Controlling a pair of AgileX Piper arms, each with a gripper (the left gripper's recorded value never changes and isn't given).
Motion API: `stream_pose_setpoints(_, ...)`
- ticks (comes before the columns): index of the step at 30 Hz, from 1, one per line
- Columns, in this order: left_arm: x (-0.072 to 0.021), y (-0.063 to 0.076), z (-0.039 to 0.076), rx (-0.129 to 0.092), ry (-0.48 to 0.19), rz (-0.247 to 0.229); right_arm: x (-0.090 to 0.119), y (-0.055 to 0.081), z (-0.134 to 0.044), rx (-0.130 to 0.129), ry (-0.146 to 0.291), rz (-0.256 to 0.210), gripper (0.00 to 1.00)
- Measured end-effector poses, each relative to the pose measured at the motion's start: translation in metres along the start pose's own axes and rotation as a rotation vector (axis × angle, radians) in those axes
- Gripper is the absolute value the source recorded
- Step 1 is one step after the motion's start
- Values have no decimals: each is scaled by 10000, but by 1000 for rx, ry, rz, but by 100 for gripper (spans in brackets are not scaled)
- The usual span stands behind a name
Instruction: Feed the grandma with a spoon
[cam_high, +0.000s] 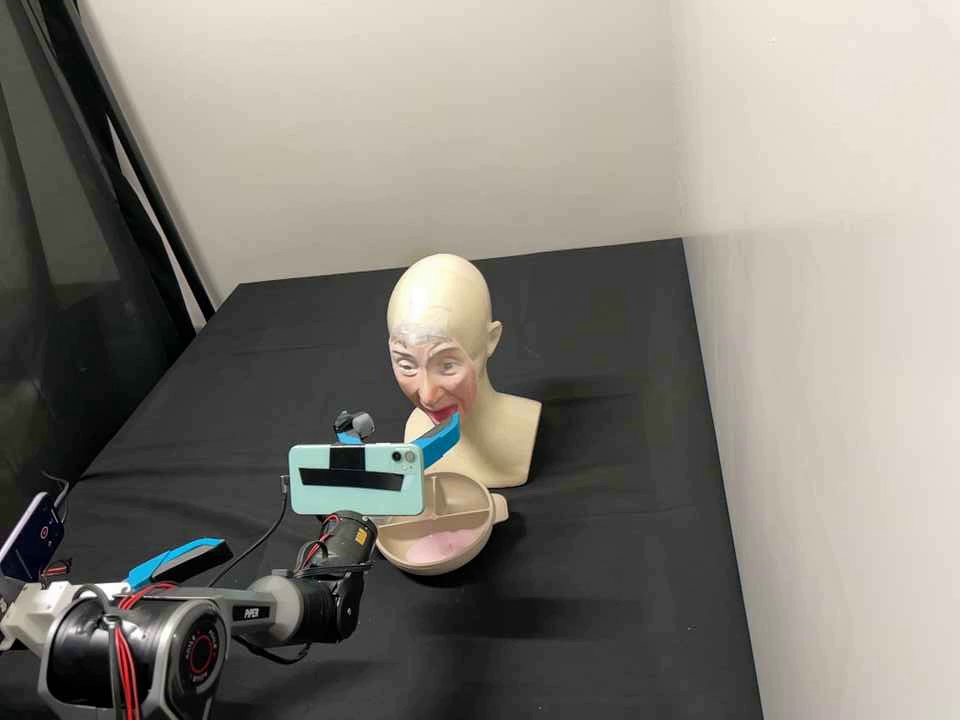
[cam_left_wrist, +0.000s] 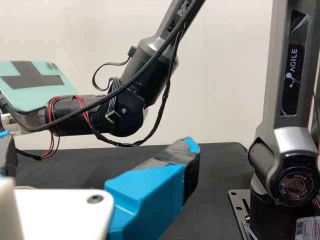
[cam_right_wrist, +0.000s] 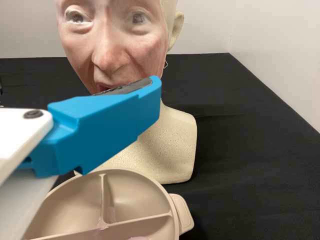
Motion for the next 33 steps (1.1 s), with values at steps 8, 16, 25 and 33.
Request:
stream_pose_setpoints(8, 0, 0, 0, 0, 0, 0, 0, 0, 0, 0, 0, 0, 100)
stream_pose_setpoints(16, -34, -41, -21, 4, 4, -17, 0, 0, 0, 0, 0, 0, 100)
stream_pose_setpoints(25, -178, -109, -392, -38, 117, -51, 0, 0, 0, 0, 0, 0, 100)
stream_pose_setpoints(33, -249, -71, -687, -76, 218, -30, 0, 0, 0, 0, 0, 0, 100)
